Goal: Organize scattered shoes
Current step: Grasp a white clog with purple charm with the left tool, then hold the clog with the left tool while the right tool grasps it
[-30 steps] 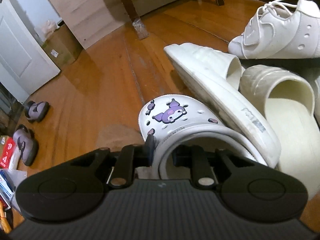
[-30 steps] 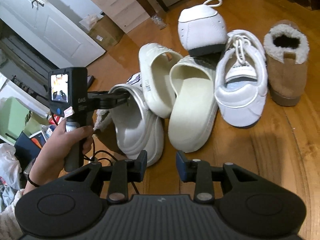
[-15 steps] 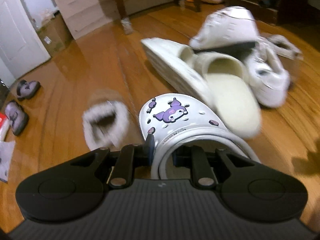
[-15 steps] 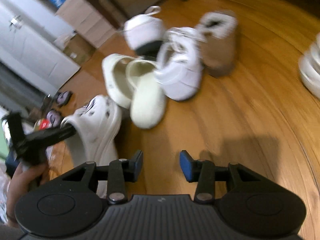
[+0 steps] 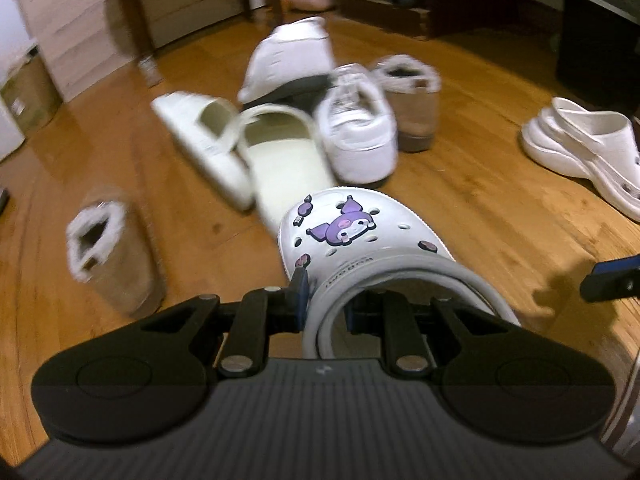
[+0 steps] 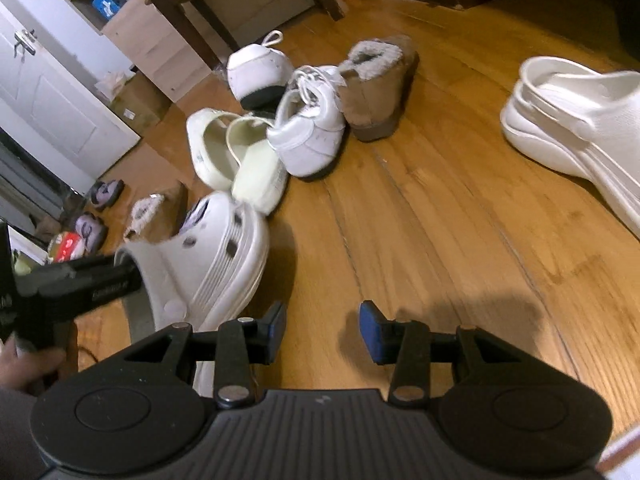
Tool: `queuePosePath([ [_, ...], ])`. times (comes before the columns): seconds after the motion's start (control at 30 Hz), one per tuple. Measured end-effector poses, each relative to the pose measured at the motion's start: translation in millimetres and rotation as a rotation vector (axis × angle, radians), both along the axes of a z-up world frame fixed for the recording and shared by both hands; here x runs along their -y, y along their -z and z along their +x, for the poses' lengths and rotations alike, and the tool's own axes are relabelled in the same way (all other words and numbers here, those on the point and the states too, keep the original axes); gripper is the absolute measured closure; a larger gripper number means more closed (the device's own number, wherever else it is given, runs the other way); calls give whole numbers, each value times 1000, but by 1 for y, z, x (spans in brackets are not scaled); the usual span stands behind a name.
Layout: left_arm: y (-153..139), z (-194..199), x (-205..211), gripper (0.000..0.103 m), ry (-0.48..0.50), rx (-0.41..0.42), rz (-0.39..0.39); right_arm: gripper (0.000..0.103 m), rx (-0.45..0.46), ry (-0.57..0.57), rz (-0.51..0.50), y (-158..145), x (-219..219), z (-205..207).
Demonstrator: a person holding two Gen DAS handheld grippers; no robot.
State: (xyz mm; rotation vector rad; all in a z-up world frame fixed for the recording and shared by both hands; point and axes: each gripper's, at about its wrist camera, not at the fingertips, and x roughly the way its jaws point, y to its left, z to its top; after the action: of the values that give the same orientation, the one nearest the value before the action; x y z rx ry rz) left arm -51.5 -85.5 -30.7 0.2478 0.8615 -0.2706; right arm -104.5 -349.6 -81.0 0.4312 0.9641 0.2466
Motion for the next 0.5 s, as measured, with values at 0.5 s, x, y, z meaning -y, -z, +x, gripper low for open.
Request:
queuePosePath([
  [0.5,7,5,9,57,83,-209,-208,57,43,-17,-123,-24,21,3],
])
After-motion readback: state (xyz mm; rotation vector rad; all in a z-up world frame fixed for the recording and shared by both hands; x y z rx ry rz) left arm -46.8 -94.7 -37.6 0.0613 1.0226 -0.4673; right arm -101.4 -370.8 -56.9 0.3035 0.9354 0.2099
